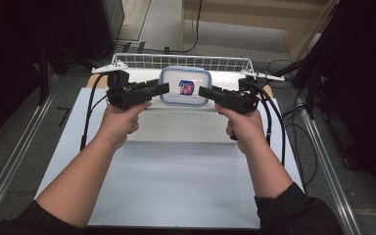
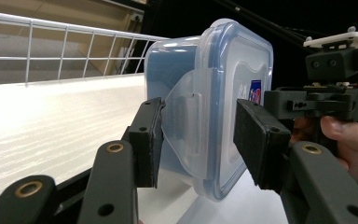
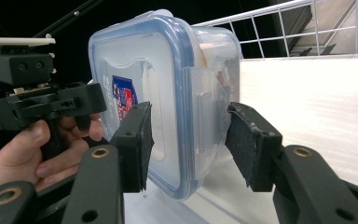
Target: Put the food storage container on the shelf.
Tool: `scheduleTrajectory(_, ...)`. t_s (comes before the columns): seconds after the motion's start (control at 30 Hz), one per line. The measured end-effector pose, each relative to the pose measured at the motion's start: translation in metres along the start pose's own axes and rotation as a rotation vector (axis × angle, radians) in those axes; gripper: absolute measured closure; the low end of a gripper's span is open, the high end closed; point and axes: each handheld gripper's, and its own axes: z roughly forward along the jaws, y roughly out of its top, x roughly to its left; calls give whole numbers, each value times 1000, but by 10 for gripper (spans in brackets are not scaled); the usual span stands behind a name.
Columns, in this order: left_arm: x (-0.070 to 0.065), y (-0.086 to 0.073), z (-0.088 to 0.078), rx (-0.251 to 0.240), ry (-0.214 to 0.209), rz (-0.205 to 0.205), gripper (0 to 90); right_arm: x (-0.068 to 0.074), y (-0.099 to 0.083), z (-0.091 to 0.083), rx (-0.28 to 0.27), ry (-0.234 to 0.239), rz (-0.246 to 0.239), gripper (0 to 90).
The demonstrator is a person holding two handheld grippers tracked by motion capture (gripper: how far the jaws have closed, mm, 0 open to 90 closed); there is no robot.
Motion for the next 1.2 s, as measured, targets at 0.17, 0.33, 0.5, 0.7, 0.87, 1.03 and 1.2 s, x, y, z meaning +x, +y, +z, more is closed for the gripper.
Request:
scheduleTrajectory(0.17,0,-3,1,27,18,6,527,0,-1,-1,7,3,22,524)
scheduleTrajectory(0.33,2,-7,3,33,20,1,522,-1,-3,0,14,-1,33,529)
scheduleTrajectory(0.5,2,-7,4,24,22,3,521,-3,-3,1,7,-6,34,528)
scheduleTrajectory(0.7,3,-8,6,14,28,8,509,-5,-2,3,2,-13,39,523)
scheduleTrajectory(0.87,2,-6,9,13,49,12,504,-7,-2,7,-6,-24,46,513)
scheduleTrajectory(1.03,2,-6,11,6,62,16,498,-8,-1,8,-11,-34,42,505)
scheduleTrajectory(1.2,3,-6,13,3,69,15,494,-9,0,10,-18,-37,46,503)
